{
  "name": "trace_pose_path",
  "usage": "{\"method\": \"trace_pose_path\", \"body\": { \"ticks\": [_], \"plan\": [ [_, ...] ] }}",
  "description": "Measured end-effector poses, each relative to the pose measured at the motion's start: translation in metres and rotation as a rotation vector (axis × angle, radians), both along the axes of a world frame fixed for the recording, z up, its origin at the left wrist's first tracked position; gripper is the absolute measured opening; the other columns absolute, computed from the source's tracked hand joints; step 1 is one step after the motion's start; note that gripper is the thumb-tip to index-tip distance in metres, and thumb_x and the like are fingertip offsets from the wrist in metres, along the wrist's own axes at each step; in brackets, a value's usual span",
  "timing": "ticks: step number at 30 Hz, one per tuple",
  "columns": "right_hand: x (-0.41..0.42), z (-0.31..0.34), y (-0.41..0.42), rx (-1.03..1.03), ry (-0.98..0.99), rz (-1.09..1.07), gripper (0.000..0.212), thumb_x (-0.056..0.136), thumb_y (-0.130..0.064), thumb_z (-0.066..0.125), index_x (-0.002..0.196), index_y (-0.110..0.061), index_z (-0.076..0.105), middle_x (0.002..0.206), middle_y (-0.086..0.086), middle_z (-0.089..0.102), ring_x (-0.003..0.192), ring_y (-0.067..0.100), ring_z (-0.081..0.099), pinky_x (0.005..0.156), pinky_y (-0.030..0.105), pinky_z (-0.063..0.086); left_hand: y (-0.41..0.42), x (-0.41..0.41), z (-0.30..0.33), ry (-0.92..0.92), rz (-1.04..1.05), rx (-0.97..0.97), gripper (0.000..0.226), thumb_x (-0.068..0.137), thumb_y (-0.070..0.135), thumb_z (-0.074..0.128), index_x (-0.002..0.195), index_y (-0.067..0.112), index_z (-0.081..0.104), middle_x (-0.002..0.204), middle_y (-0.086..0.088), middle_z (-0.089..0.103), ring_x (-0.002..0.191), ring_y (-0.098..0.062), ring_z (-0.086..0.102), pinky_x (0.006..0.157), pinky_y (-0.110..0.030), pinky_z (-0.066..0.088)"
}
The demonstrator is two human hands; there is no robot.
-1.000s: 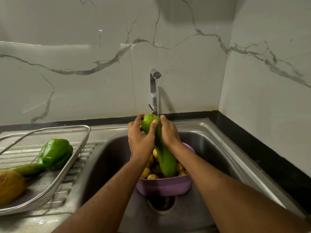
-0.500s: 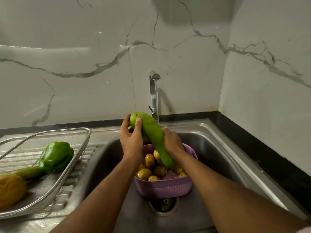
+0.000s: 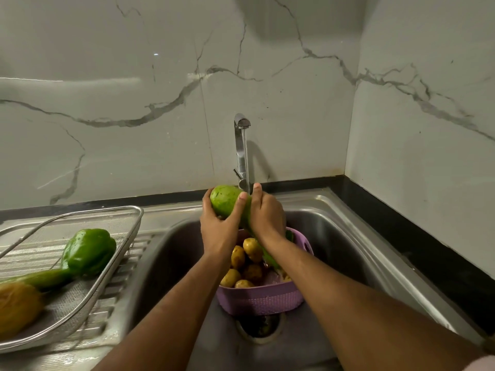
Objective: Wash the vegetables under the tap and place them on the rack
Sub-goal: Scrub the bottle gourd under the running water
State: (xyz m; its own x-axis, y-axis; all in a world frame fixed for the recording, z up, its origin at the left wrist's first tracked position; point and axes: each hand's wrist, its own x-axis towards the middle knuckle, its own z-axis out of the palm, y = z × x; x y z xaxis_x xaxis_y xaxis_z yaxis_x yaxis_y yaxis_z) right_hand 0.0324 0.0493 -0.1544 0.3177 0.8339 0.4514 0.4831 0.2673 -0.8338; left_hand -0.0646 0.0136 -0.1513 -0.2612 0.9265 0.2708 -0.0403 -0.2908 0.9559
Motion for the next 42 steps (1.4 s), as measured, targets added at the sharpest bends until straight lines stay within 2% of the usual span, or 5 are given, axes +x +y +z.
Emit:
{"method": "trace_pose_path", "body": {
  "ticks": [11, 26, 32, 38, 42],
  "plan": [
    [0.013, -0.024, 0.002, -0.268, 0.196, 0.216, 0.063, 0.110, -0.053, 0.026, 0.089, -0.012, 0.068, 0.093, 0.018, 0.070, 0.092, 0.033, 0.068, 0.091, 0.048, 0.054, 0.000, -0.010, 0.007, -0.187, 0.048, 0.070, 0.061, 0.086, 0.036, 0.081, 0.141, 0.032, 0.055, 0.124, 0.002, 0.066, 0.110, -0.017, 0.070, 0.081, -0.042, 0.064],
    [0.017, -0.007, 0.007, -0.303, 0.192, 0.267, 0.045, 0.110, -0.036, 0.028, 0.097, -0.013, 0.064, 0.105, 0.017, 0.066, 0.093, 0.026, 0.060, 0.084, 0.040, 0.047, 0.007, -0.009, 0.006, -0.232, -0.138, 0.079, 0.058, 0.099, 0.007, 0.063, 0.152, 0.023, 0.045, 0.120, 0.005, 0.063, 0.099, -0.010, 0.072, 0.080, -0.032, 0.064],
    [0.008, 0.003, -0.008, -0.141, 0.030, 0.034, 0.051, 0.109, -0.043, 0.034, 0.072, -0.017, 0.058, 0.071, -0.005, 0.054, 0.067, 0.009, 0.050, 0.067, 0.034, 0.035, 0.008, -0.004, 0.004, 0.076, 0.134, -0.041, 0.063, 0.095, 0.053, 0.046, 0.154, 0.030, 0.040, 0.149, -0.004, 0.049, 0.133, -0.022, 0.049, 0.113, -0.051, 0.043],
    [0.007, -0.002, -0.014, -0.023, -0.144, -0.032, 0.052, 0.109, -0.045, 0.033, 0.084, -0.016, 0.068, 0.076, -0.002, 0.064, 0.069, 0.009, 0.058, 0.063, 0.031, 0.042, 0.001, 0.001, -0.002, 0.188, 0.156, -0.119, 0.061, 0.062, 0.091, 0.066, 0.094, 0.040, 0.052, 0.105, 0.005, 0.068, 0.097, -0.018, 0.069, 0.089, -0.047, 0.060],
    [0.003, 0.002, -0.013, -0.026, -0.144, 0.055, 0.042, 0.110, -0.038, 0.035, 0.094, -0.017, 0.067, 0.086, 0.002, 0.066, 0.078, 0.017, 0.060, 0.066, 0.031, 0.044, 0.001, -0.008, 0.001, 0.052, 0.175, -0.085, 0.088, 0.049, 0.084, 0.081, 0.118, 0.034, 0.060, 0.112, 0.002, 0.070, 0.100, -0.018, 0.071, 0.087, -0.045, 0.062]
  ]
}}
